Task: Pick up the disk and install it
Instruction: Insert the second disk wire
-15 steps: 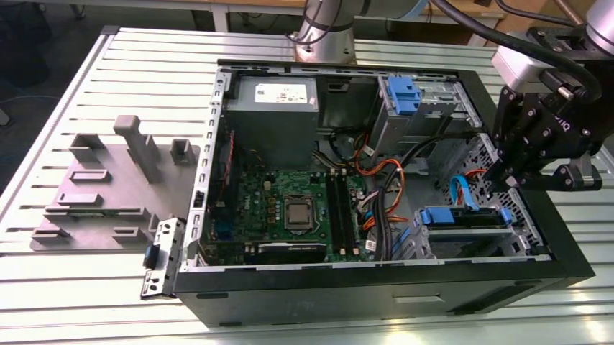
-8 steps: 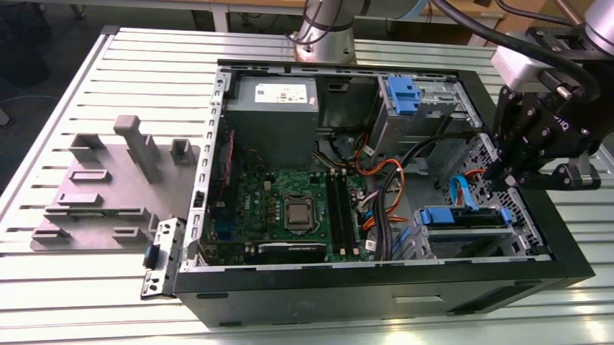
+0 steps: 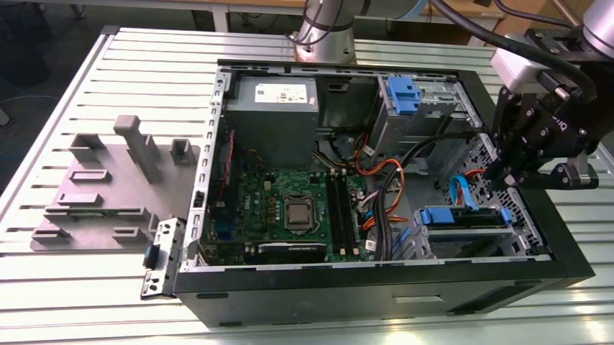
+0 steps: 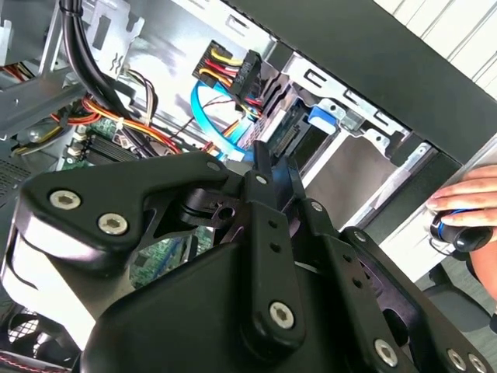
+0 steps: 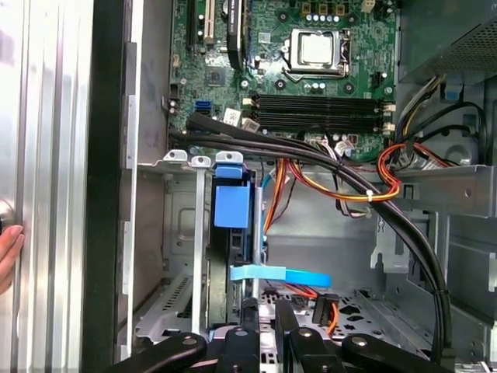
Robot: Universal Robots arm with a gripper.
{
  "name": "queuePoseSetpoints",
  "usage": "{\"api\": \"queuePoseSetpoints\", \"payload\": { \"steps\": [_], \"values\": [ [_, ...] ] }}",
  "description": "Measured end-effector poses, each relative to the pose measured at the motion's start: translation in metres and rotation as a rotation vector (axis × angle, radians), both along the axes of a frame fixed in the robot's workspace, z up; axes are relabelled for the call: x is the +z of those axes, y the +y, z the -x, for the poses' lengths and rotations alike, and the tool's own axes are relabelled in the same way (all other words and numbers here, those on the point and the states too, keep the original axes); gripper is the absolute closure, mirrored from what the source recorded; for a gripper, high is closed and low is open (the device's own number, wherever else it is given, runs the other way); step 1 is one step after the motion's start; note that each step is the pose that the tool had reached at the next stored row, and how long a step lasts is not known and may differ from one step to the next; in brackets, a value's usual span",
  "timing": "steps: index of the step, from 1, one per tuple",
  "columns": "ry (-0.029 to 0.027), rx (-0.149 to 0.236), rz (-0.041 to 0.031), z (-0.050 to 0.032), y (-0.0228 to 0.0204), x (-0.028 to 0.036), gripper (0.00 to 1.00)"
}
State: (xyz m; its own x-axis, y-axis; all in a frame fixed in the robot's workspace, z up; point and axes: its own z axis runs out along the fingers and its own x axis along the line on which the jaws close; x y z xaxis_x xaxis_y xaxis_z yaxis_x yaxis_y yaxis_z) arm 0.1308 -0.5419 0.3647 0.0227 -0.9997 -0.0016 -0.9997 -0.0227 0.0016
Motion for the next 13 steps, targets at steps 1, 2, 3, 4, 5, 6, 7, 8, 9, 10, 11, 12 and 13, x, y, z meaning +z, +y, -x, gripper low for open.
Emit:
{"api": "queuePoseSetpoints", "payload": {
  "steps": [1, 2, 3, 4, 5, 6, 7, 8, 9, 10, 11, 12, 13],
  "values": [
    [0.0, 0.0, 0.0, -0.0003, 0.0005, -0.0002, 0.77],
    [0.0, 0.001, -0.0001, -0.0007, 0.0011, -0.0004, 0.77],
    [0.0, 0.001, -0.0001, -0.0011, 0.0017, -0.0006, 0.77],
    [0.0, 0.001, -0.0001, -0.0014, 0.0023, -0.0008, 0.77],
    [0.0, 0.002, 0.0, -0.0018, 0.0029, -0.0011, 0.77],
    [0.0001, 0.002, -0.0001, -0.0022, 0.0036, -0.0014, 0.77],
    [0.0, 0.002, 0.0, -0.0026, 0.0041, -0.0016, 0.77],
    [0.0001, 0.002, -0.0002, -0.0028, 0.0043, -0.0019, 0.77],
    [0.0001, 0.002, -0.0001, -0.0028, 0.0043, -0.0019, 0.77],
    [0.0, 0.002, 0.0, -0.0028, 0.0043, -0.0019, 0.77],
    [0.0001, 0.002, 0.0, -0.0028, 0.0043, -0.0019, 0.77],
    [0.0001, 0.002, -0.0001, -0.0029, 0.0044, -0.0019, 0.77],
    [0.0001, 0.002, 0.0, -0.0029, 0.0044, -0.0019, 0.77]
  ]
}}
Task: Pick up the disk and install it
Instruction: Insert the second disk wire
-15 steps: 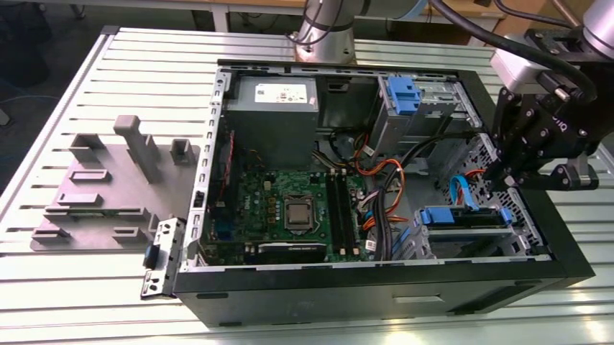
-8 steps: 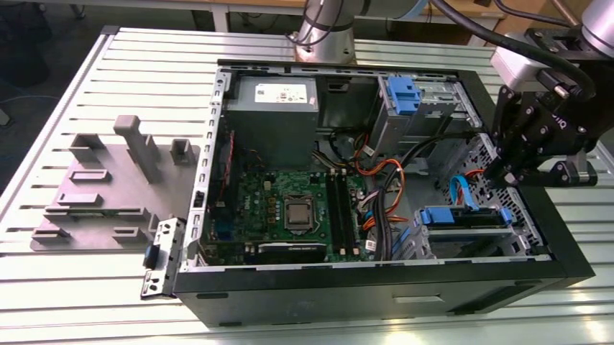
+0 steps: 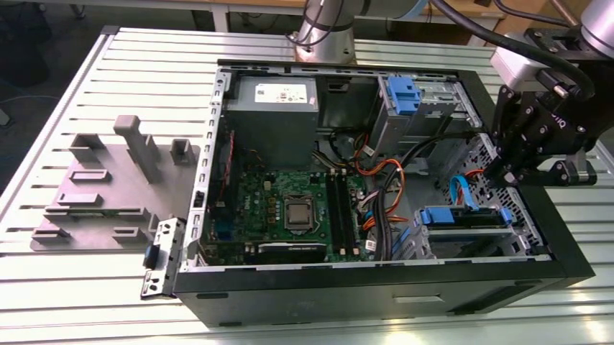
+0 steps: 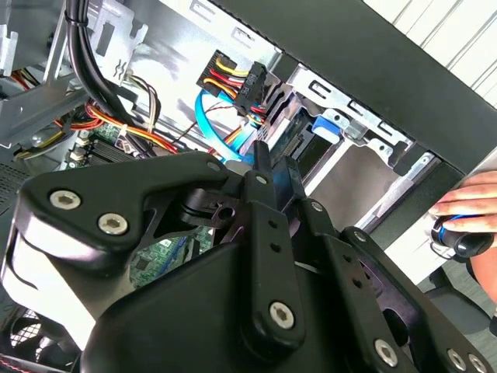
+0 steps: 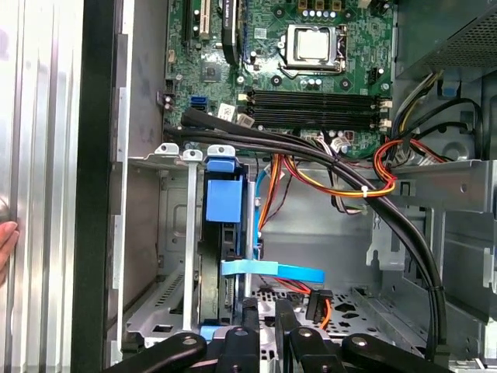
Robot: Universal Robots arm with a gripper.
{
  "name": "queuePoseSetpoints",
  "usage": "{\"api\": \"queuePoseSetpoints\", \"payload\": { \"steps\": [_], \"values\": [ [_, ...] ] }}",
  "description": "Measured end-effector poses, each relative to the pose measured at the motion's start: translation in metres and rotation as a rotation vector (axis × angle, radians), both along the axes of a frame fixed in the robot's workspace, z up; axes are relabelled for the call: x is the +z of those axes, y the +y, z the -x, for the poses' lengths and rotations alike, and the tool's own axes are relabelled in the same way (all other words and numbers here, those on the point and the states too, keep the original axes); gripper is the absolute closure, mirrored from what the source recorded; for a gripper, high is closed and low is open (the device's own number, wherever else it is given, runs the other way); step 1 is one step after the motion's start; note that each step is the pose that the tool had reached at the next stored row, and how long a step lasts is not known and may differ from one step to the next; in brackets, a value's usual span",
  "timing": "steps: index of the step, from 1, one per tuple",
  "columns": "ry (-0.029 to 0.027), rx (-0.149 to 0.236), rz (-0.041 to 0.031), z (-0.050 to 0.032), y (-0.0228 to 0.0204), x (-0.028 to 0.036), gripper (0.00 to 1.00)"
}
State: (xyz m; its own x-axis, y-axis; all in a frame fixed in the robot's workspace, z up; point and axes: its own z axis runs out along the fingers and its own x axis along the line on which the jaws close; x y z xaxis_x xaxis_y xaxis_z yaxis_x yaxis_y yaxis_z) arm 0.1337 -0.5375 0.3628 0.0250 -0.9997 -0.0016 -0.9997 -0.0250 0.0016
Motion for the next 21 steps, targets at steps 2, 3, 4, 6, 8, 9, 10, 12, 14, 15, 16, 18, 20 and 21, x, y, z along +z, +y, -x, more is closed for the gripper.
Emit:
{"api": "queuePoseSetpoints", "payload": {
  "steps": [2, 3, 4, 6, 8, 9, 10, 12, 14, 15, 16, 18, 20, 21],
  "values": [
    [0.0, 0.0, 0.0, 0.0, 0.0, 0.0, 0.76],
    [0.0, 0.0, 0.0, 0.0, 0.0, 0.0, 0.76],
    [0.0, 0.0, 0.0, 0.0, 0.0, 0.0, 0.7],
    [0.0, 0.0, 0.0, 0.0, 0.0, 0.0, 0.64],
    [0.0, 0.0, 0.0, 0.0, 0.0, 0.0, 0.58],
    [0.0, 0.0, -0.0003, 0.0, 0.0002, -0.0002, 0.58],
    [0.0, 0.0, -0.0002, 0.0, 0.0007, -0.0002, 0.58],
    [0.0, 0.0, 0.0, -0.0005, 0.002, -0.0005, 0.58],
    [0.0, 0.0, 0.0001, -0.0012, 0.0038, -0.001, 0.58],
    [0.0, 0.001, 0.0, -0.0018, 0.0048, -0.0013, 0.58],
    [0.0, 0.001, -0.0001, -0.0025, 0.0061, -0.0016, 0.58],
    [0.0, 0.001, -0.0001, -0.0041, 0.0088, -0.002, 0.58],
    [0.0001, 0.002, -0.0001, -0.0064, 0.0106, -0.0028, 0.58],
    [0.0007, 0.002, -0.0002, -0.0082, 0.0111, -0.0034, 0.58]
  ]
}}
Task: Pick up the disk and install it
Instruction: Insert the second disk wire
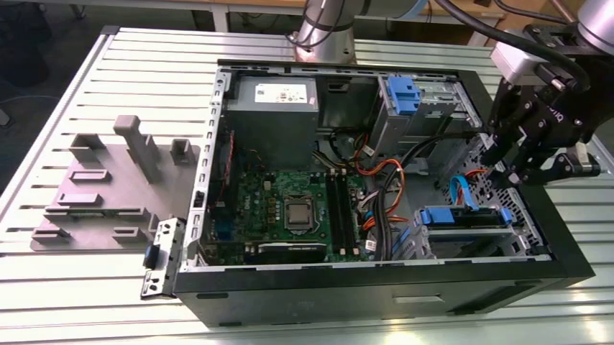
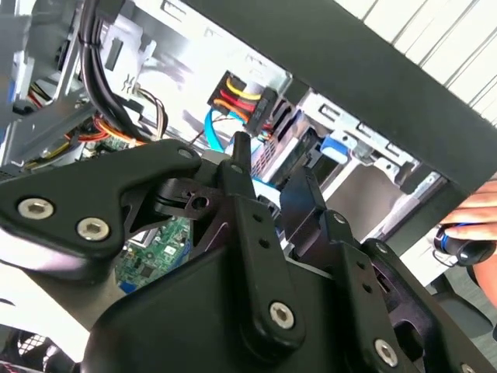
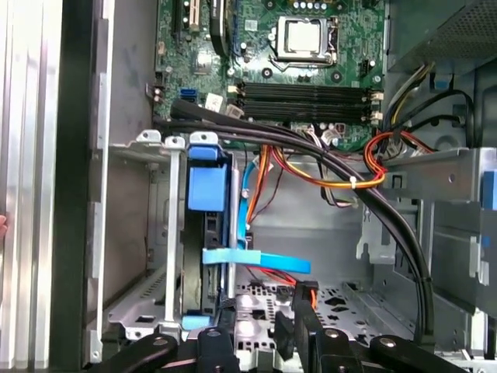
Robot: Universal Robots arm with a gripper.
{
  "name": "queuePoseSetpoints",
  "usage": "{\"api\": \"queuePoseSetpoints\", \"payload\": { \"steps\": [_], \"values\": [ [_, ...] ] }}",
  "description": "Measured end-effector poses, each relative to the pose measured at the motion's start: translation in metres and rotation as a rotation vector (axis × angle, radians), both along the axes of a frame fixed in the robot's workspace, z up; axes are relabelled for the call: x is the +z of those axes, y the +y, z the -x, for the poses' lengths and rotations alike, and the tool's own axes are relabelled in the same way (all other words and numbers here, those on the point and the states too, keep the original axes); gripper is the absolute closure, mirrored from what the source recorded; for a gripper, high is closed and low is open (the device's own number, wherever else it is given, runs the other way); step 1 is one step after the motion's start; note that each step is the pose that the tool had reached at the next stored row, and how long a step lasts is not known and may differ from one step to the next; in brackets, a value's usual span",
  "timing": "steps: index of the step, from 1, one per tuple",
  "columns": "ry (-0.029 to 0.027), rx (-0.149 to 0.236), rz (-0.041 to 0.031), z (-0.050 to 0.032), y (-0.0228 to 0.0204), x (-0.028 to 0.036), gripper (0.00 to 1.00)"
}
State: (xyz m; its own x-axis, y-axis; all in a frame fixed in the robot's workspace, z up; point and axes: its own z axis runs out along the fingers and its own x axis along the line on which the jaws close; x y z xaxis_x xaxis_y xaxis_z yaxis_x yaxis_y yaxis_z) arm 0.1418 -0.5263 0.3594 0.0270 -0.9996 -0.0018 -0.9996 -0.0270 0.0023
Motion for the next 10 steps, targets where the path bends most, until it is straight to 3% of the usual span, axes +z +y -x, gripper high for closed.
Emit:
{"api": "queuePoseSetpoints", "payload": {
  "steps": [4, 10],
  "values": [
    [0.0037, 0.0, 0.0002, -0.007, 0.0015, -0.0039, 0.58],
    [0.0051, 0.003, 0.0001, -0.0099, 0.0019, -0.0097, 0.58]
  ]
}}
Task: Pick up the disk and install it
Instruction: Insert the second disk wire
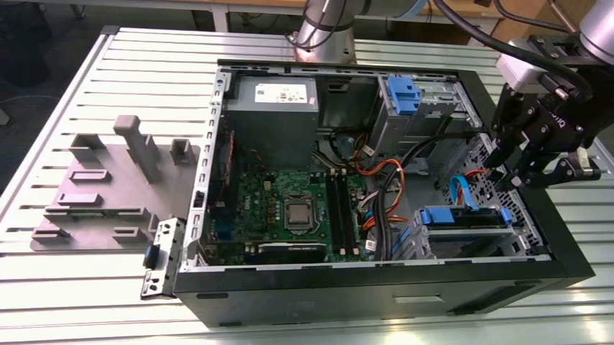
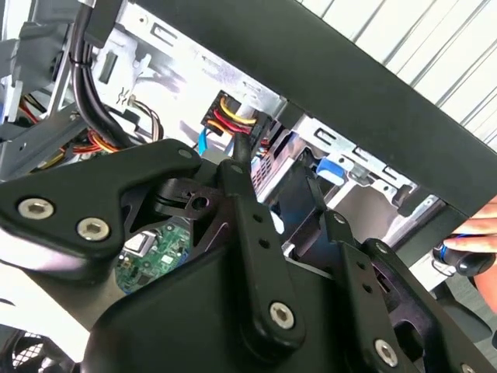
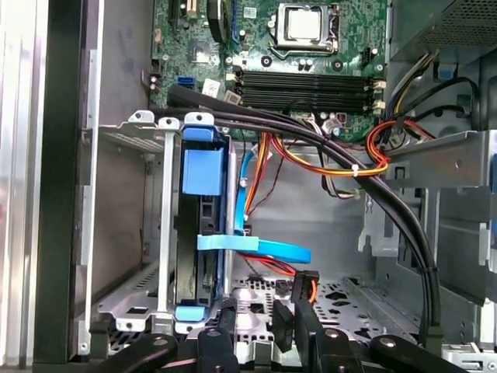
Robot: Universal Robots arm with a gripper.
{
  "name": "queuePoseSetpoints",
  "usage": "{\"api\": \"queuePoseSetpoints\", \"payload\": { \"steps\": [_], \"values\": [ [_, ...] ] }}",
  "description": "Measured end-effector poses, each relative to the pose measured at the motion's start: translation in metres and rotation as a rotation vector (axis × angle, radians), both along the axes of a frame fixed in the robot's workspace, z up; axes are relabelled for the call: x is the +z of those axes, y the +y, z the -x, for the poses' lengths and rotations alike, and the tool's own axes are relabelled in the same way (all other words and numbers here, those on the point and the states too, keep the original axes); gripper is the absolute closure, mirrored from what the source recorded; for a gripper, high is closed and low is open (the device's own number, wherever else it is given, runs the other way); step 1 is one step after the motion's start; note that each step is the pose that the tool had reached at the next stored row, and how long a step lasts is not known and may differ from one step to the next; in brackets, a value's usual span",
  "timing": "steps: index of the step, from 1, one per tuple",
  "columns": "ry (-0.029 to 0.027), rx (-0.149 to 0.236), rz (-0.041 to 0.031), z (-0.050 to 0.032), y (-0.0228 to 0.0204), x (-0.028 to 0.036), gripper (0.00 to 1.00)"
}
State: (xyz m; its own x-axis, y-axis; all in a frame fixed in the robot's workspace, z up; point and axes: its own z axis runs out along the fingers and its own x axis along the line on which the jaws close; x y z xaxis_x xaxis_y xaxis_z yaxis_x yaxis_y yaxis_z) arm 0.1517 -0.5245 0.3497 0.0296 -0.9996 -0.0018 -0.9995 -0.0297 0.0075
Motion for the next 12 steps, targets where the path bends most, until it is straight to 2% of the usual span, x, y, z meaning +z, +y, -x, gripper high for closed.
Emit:
{"api": "queuePoseSetpoints", "payload": {
  "steps": [7, 12],
  "values": [
    [0.0029, 0.002, 0.0, -0.0042, 0.0007, -0.005, 0.58],
    [0.0075, 0.003, 0.0002, -0.007, 0.0009, -0.0089, 0.58]
  ]
}}
